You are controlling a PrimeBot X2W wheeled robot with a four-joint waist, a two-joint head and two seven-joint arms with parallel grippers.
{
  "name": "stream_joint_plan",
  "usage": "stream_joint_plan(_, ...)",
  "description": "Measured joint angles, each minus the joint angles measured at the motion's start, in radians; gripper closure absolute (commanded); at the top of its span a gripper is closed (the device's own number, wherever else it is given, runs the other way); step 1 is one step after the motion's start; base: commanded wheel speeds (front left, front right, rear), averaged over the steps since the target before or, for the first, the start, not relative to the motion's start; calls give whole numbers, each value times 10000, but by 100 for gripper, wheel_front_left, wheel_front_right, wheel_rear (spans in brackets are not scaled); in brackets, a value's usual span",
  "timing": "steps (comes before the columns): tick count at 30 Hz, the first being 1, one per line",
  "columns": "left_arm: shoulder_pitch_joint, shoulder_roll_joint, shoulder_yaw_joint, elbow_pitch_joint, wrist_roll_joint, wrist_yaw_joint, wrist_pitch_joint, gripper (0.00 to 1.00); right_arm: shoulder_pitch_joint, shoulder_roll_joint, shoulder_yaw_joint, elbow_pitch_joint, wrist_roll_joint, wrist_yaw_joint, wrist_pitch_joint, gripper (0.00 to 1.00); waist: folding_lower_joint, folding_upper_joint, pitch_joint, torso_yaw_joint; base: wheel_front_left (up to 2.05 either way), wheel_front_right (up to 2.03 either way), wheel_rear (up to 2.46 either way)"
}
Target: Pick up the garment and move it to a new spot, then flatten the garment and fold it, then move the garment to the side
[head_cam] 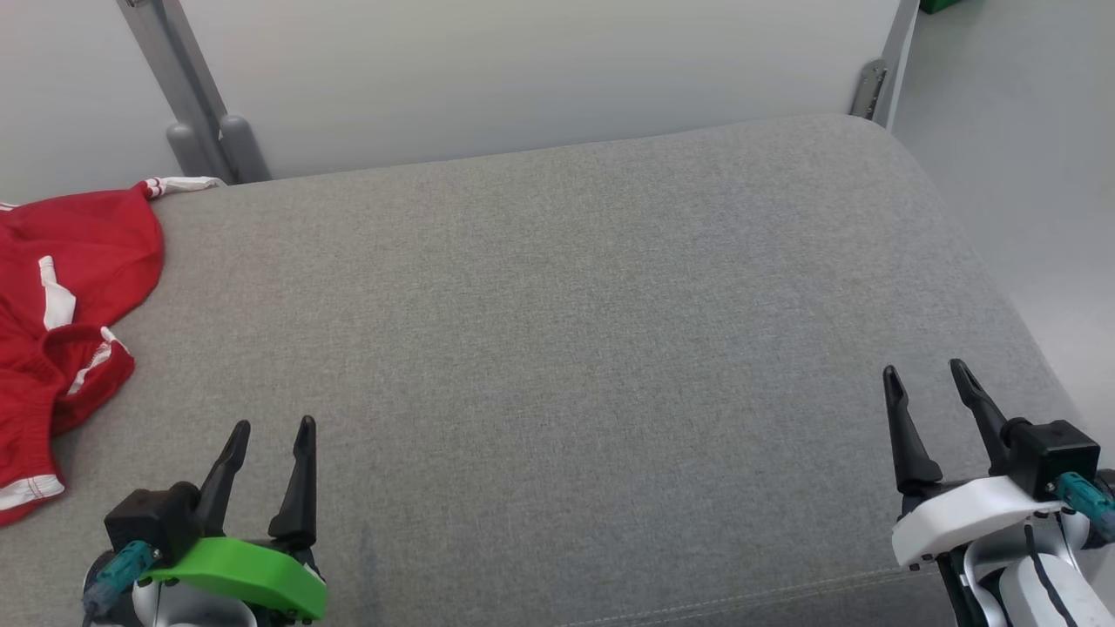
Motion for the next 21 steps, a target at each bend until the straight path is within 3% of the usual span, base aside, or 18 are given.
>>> stream_joint_plan(11,49,-13,134,-56,1582,-6,-322,0,-116,75,155,21,-1076,359,-345,0,0,0,-18,86,0,0,0)
stream_joint_plan(21,244,-198,587,290,1390,-29,-324,0,-151,282,-86,186,-936,671,-382,0,0,0,-24,135,0,0,0)
